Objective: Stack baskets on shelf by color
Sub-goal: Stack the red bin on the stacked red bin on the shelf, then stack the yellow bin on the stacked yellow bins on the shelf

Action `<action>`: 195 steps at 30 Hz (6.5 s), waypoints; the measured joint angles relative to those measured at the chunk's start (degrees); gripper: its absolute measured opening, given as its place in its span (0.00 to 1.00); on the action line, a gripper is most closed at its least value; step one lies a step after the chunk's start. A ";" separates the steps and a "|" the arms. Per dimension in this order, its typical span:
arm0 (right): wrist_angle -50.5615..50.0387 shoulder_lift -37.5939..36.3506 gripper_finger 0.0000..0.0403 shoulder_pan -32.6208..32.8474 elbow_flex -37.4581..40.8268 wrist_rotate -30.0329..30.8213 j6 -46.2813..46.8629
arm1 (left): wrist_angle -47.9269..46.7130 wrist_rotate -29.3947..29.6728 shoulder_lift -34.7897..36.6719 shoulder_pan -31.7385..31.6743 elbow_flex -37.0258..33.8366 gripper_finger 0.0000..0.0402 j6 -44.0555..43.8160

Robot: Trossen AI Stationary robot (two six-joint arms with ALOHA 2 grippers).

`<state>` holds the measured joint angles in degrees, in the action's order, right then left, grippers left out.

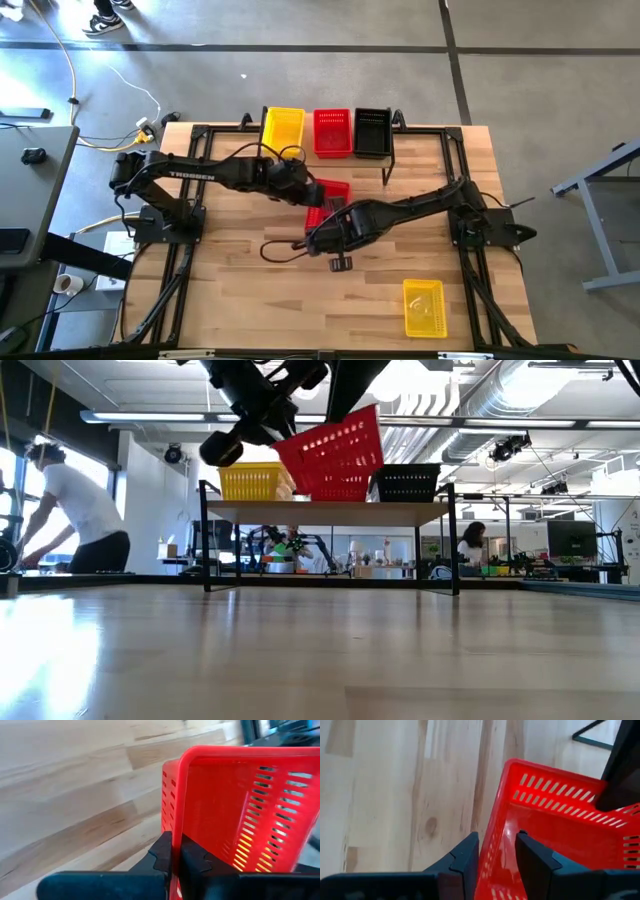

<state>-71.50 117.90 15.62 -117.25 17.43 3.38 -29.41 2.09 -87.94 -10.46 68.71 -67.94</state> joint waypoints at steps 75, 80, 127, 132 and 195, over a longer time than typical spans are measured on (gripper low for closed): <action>-3.61 -24.10 0.00 -14.20 0.02 0.95 -10.88 | 23.32 -2.49 8.39 -11.49 0.04 0.40 27.77; 3.69 -24.64 0.00 -19.05 0.02 -1.09 -16.83 | 23.17 -1.19 11.72 -13.13 0.04 0.40 33.38; 7.62 -6.43 0.00 -35.65 0.00 -19.36 -23.83 | 2.67 13.57 18.56 -22.54 0.06 0.40 64.13; 7.35 -5.38 0.00 -35.89 0.02 -19.33 -23.97 | 2.67 13.58 18.56 -22.54 0.06 0.40 64.84; -13.24 -4.87 0.27 -30.78 -15.61 -13.36 -3.45 | 1.90 15.23 18.51 -22.57 0.06 0.40 69.67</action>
<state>-84.74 113.03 -15.16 -132.86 4.07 -0.07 -27.51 17.32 -69.43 -33.02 68.77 1.72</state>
